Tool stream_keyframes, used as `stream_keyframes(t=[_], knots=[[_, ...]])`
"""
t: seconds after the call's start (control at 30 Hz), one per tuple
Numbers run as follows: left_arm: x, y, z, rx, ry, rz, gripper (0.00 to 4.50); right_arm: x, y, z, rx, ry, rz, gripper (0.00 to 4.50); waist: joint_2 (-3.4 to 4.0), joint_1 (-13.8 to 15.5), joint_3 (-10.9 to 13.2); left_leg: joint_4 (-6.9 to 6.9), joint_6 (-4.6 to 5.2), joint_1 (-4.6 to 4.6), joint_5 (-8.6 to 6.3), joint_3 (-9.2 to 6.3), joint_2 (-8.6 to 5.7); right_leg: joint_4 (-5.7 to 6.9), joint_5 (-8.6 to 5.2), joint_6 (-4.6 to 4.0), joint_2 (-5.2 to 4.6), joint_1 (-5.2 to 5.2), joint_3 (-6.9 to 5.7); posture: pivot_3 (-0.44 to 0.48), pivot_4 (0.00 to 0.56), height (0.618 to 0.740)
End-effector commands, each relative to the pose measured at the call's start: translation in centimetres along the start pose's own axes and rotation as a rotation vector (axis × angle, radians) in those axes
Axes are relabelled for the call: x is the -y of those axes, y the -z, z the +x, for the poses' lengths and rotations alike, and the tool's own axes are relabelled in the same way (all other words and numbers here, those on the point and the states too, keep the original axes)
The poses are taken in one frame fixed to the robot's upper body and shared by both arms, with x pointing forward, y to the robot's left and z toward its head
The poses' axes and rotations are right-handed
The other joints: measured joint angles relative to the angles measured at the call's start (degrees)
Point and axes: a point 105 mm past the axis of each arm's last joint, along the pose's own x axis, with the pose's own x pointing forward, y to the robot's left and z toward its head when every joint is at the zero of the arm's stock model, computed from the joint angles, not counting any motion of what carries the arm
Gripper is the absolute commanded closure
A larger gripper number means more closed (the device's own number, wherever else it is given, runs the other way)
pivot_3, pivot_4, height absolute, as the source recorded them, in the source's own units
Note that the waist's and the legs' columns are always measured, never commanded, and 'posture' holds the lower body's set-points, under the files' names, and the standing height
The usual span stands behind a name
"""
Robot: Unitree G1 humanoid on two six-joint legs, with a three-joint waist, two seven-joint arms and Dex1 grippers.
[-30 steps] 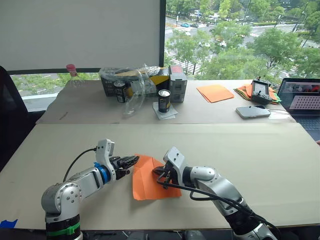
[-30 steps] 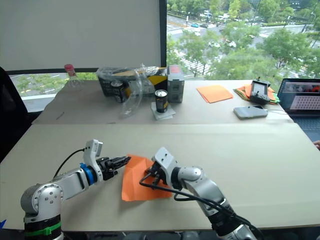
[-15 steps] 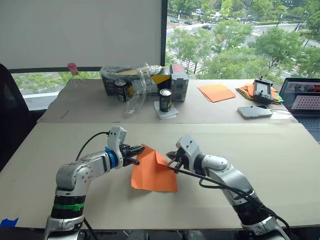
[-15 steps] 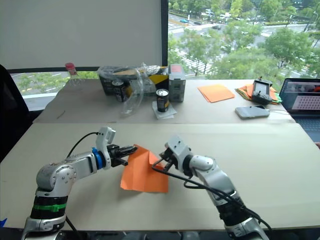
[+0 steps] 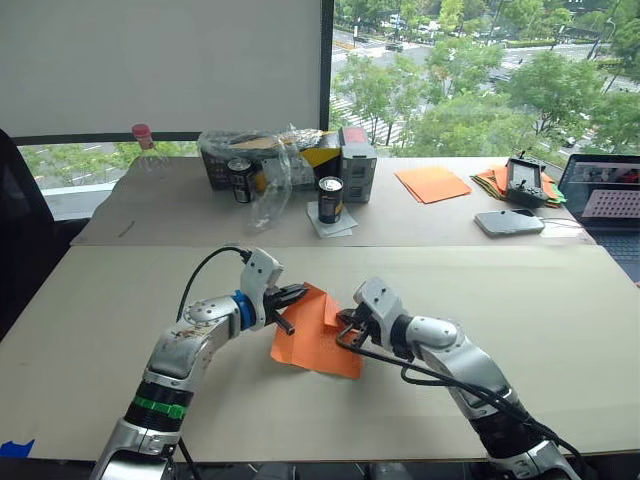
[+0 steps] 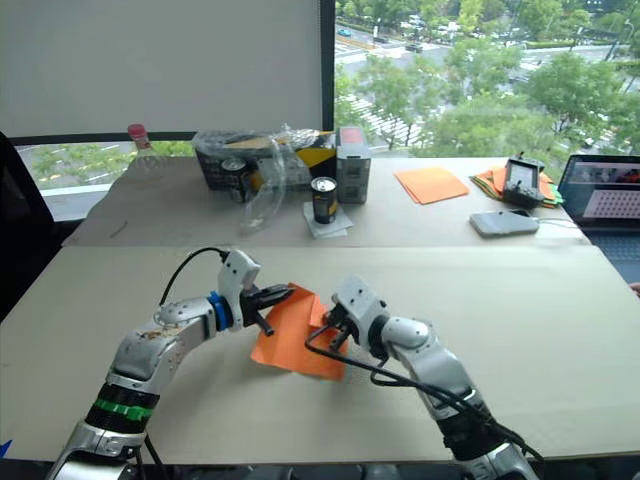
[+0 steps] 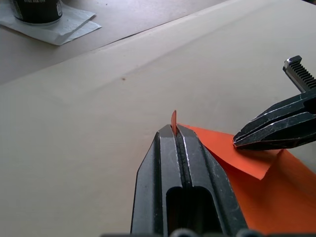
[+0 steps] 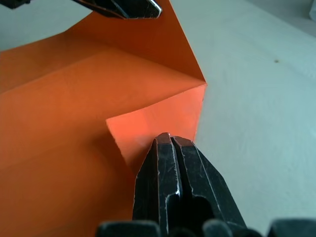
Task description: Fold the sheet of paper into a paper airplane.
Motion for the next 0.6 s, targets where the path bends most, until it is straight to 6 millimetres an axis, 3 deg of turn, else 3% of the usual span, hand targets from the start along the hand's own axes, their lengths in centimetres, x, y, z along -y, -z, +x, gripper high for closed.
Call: stream_keyframes(t=[0.03, 0.2, 0.4, 0.6], knots=[[1.3, -0.2, 0.1, 0.004, 0.037, 0.140, 4.49, -0.1, 0.1, -0.3, 0.007, 0.007, -0.012, 4.50, 0.00, 0.1, 0.0, 0.00, 0.00, 0.01, 0.00, -0.01, 0.01, 0.00, 0.00, 0.00, 0.01, 0.02, -0.01, 0.000, 0.150, 0.670], [3.0, 0.5, 0.3, -0.032, 0.091, 0.285, 4.49, -0.2, 0.3, -0.2, 0.002, 0.004, 0.003, 4.50, 0.00, 0.1, 0.0, 0.01, 0.01, 0.04, 0.00, -0.01, 0.00, -0.01, 0.00, 0.00, 0.00, 0.07, -0.02, 0.000, 0.150, 0.670], [3.4, 1.4, 0.4, -0.080, 0.093, 0.586, 4.49, -0.4, 0.1, 0.0, 0.008, -0.001, 0.006, 4.50, 0.00, 0.1, 0.0, 0.00, 0.01, 0.05, 0.00, -0.01, 0.00, -0.01, 0.00, 0.00, 0.00, 0.07, -0.02, 0.000, 0.150, 0.670], [4.1, 2.3, 0.6, -0.111, 0.135, 0.719, 4.49, 0.1, -2.3, 0.0, 0.120, 0.018, 0.013, 4.50, 0.00, 0.1, 0.0, 0.00, 0.02, 0.04, -0.01, -0.01, 0.00, -0.01, 0.00, 0.01, 0.01, 0.06, -0.03, 0.000, 0.150, 0.670]])
